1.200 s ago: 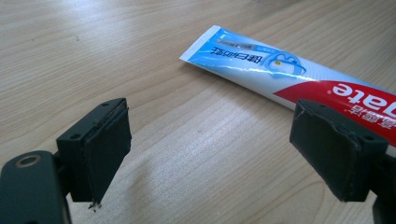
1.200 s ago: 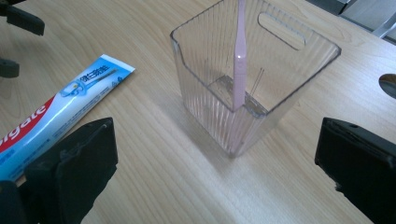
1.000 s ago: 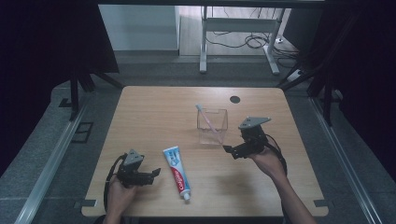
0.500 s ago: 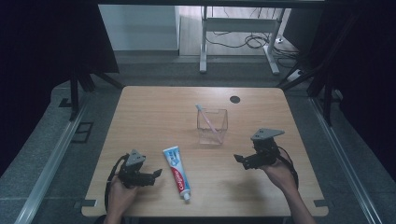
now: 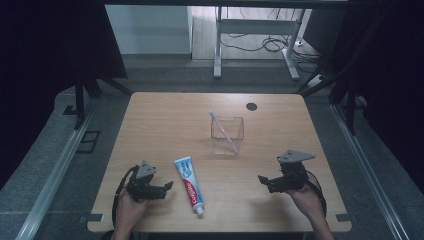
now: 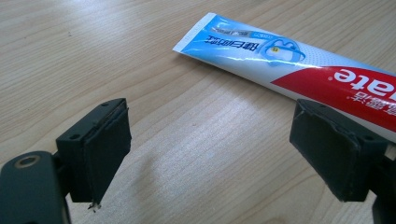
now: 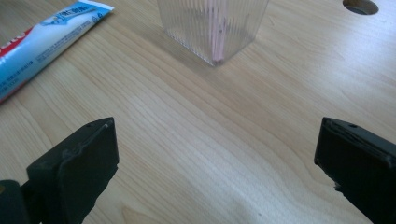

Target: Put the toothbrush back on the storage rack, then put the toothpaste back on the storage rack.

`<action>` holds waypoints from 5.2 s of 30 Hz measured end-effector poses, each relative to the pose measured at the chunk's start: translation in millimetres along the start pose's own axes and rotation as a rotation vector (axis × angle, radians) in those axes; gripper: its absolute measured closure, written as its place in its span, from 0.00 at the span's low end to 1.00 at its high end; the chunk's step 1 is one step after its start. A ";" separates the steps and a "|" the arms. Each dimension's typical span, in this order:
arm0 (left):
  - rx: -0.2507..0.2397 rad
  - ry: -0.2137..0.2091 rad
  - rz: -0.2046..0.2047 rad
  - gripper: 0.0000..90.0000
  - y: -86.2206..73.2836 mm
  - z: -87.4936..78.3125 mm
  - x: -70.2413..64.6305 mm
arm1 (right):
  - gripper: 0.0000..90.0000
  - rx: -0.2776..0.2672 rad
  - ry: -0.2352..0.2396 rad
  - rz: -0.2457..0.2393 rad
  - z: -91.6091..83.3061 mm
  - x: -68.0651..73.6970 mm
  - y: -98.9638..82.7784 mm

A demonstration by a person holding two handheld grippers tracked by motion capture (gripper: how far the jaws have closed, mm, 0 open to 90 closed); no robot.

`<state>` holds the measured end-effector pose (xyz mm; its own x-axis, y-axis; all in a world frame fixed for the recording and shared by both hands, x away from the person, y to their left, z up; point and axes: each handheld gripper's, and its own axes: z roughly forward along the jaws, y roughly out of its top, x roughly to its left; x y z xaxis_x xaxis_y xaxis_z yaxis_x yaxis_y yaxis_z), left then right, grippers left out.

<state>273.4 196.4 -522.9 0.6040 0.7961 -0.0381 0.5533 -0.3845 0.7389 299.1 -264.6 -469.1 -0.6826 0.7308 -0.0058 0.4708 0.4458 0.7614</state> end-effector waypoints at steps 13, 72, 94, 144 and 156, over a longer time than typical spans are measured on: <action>0.014 0.027 0.026 0.14 0.2 1.0 -3.1 | 0.00 -0.042 -0.034 0.034 1.6 -1.6 -36.0; 0.098 -0.175 0.137 0.59 61.2 20.0 -67.9 | 0.05 0.004 -0.102 0.010 9.9 -6.7 -66.7; 0.206 -0.249 0.170 0.96 55.4 37.0 -93.3 | 0.08 0.018 -0.106 -0.002 10.8 -6.3 -67.2; 0.283 -0.148 0.155 0.86 53.9 5.5 -61.2 | 0.10 0.030 -0.094 -0.022 13.9 -3.4 -67.5; 0.352 -0.087 0.112 0.60 66.3 22.6 -53.9 | 0.10 0.033 -0.092 -0.023 14.4 -4.0 -68.0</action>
<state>290.4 117.5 -487.1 0.7098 0.7034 -0.0384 0.6355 -0.6159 0.4657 277.9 -290.4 -530.2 -0.6397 0.7641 -0.0833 0.4749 0.4781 0.7388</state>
